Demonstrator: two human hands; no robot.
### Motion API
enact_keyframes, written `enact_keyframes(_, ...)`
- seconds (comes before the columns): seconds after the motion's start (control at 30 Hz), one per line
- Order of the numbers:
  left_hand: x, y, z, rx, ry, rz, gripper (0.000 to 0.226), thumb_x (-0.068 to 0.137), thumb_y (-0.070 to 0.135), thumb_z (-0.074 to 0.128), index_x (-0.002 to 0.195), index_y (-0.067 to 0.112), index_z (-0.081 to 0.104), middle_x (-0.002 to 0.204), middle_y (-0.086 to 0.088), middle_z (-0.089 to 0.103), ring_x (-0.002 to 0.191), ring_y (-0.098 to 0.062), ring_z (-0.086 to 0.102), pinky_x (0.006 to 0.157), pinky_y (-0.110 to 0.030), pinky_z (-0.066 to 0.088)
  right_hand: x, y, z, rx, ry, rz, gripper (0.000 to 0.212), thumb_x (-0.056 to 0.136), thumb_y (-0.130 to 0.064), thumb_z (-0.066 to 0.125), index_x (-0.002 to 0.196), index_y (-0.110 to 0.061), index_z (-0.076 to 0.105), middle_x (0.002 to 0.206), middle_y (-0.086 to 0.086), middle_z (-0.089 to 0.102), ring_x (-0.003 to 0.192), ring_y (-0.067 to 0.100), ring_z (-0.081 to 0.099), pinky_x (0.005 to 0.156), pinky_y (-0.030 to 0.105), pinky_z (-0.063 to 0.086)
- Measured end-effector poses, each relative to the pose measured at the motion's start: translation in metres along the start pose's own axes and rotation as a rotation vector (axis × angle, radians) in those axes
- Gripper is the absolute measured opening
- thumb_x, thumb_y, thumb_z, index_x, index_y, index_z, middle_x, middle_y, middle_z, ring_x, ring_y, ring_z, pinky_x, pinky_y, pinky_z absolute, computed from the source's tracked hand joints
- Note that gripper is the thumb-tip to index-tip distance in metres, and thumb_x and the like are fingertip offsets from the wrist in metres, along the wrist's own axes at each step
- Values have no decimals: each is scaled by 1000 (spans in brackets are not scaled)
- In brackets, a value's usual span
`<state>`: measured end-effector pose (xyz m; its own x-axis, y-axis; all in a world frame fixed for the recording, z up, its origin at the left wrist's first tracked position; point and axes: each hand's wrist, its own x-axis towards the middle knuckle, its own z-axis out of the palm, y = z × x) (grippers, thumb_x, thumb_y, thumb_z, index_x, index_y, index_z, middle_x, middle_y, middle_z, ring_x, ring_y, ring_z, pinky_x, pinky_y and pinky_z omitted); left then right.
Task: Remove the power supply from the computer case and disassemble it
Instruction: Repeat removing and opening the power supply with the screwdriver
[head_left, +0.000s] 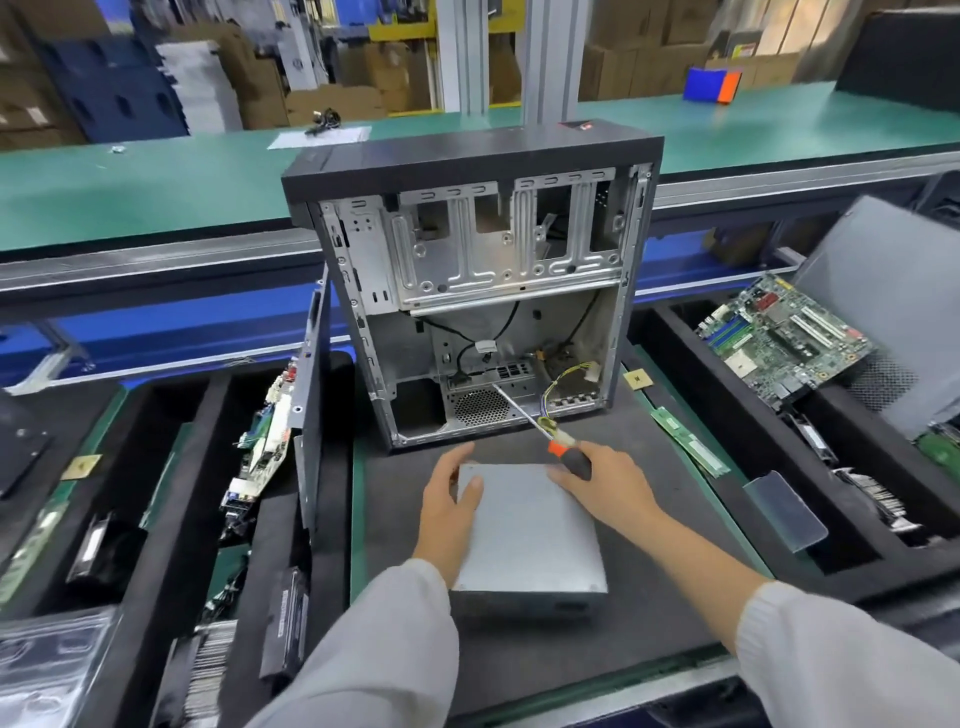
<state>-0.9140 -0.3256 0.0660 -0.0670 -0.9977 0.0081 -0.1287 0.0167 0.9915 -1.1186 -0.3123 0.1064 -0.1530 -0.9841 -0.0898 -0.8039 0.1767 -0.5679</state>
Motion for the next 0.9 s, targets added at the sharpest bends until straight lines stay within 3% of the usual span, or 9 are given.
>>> enact_keyframes(0.1,-5,8,20,-51,176,-47,38,95,-2,52,126,20,55,122,6,57,105,9,54,87,-4,41,22,-7,-12,-84,-68,-50,30,85,-52,63,72,-30,48,73,-8,55,75,18,56,57,30,35)
enact_keyframes(0.2,-8,11,35,-55,239,-118,33,97,4,52,128,15,53,131,-1,54,119,-14,51,106,-28,39,39,-6,-25,-138,-60,-63,31,85,-51,64,83,-22,56,76,-5,57,74,19,57,54,29,36)
enact_keyframes(0.27,-4,13,32,-16,195,-148,33,97,5,53,128,15,51,131,-3,53,120,-16,50,108,-33,38,48,-10,-38,-126,-32,-66,31,90,-48,58,93,-17,56,81,-2,60,74,18,58,55,29,39)
enact_keyframes(0.33,3,21,23,19,177,-146,34,93,4,57,124,16,52,123,-5,55,112,-15,53,101,-28,44,55,-19,-55,-131,-28,-94,29,93,-44,52,104,-17,50,90,1,63,79,20,60,61,31,43)
enact_keyframes(0.43,20,45,7,86,187,4,19,89,5,66,104,14,61,97,-7,61,86,-9,56,71,-8,43,58,-35,-81,-135,-29,-217,25,93,-38,55,105,-22,41,91,-2,61,82,21,62,69,36,48)
enact_keyframes(0.53,34,68,5,155,26,134,15,88,7,69,101,14,66,91,-4,65,82,-9,60,73,-16,46,52,-53,-102,29,28,-350,23,84,-34,70,94,-24,52,82,-7,63,72,14,61,62,25,48)
enact_keyframes(0.7,37,79,8,286,251,274,58,83,9,75,131,29,49,121,11,41,79,-5,56,73,-11,48,48,-74,-116,187,102,-459,19,69,-36,83,81,-28,70,75,-15,58,67,0,56,54,4,38)
enact_keyframes(0.8,40,74,4,360,130,237,33,89,7,69,113,29,67,104,2,65,76,-1,61,79,-20,48,48,-79,-116,346,166,-440,30,64,-39,85,85,-29,66,73,-15,62,65,1,58,52,8,40)
enact_keyframes(0.9,35,69,0,360,63,207,15,90,9,68,98,18,77,82,0,74,78,-2,65,78,-13,47,48,-84,-111,573,108,-463,34,73,-31,82,90,-17,57,68,-2,66,56,9,64,50,22,49)
